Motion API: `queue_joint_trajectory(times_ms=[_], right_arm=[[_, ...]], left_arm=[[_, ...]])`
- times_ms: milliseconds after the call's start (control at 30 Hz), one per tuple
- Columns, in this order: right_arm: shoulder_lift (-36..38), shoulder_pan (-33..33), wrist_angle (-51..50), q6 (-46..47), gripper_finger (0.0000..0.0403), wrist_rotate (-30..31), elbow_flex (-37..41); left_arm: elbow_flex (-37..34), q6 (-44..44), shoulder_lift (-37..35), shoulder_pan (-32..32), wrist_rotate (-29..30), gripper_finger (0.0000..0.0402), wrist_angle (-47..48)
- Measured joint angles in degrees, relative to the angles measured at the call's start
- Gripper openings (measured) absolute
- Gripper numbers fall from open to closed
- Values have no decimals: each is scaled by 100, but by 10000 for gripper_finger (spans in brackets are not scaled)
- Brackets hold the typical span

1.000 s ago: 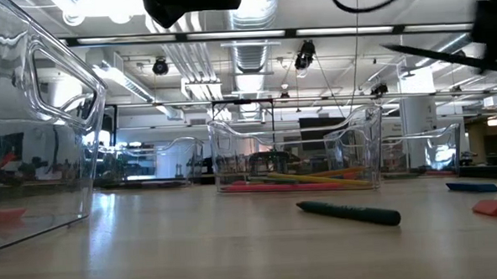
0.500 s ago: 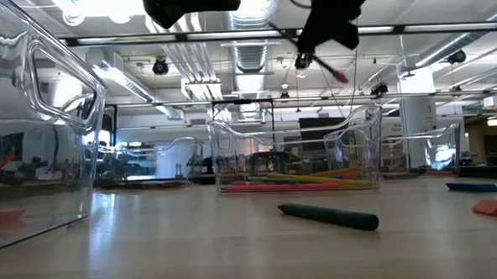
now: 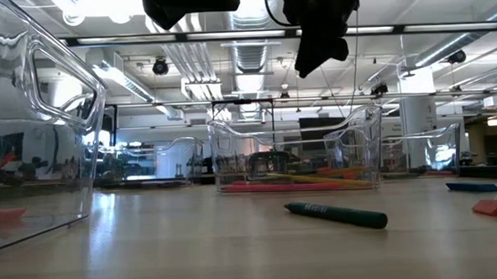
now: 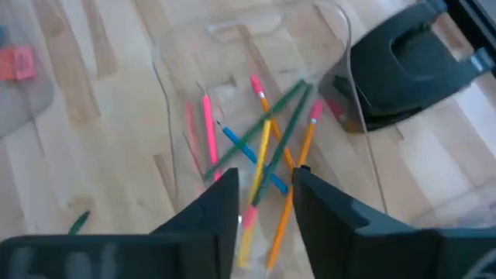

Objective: Sort crayons/erasers/pens/pencils in bins
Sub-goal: Put the green crayon into the top right transparent bin

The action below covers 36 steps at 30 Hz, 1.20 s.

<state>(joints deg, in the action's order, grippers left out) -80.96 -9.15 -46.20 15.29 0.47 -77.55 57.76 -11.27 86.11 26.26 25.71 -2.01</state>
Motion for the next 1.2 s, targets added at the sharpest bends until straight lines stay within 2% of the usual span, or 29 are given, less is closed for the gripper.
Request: queue_joint_trajectory(times_ms=[200,433,633,767,867,1033,1200], right_arm=[[19,112,-555,554,142,82,-205],[572,1276,-1350,1253,134,1016,472],[1200,2846,-946,2372,133,1144,1302],[1505,3903,-236,3027,134,1597,1874],[1586,4478,316,3188,132,1934,2263],[1613,4870,634,3488,134,2058,2411],[1579,4929,671,3553,132,2170,2292]], left_arm=[[0,6,47,7,-434,141,-107],[55,268,609,11,-835,141,-471],[428,857,1296,-37,-1225,141,-532],[900,1174,1921,-55,-1746,141,-511],[1304,1498,2399,-72,-1817,141,-465],[2100,1673,2979,-156,-2040,155,193],[2676,1660,3413,-206,-2051,191,1029]])
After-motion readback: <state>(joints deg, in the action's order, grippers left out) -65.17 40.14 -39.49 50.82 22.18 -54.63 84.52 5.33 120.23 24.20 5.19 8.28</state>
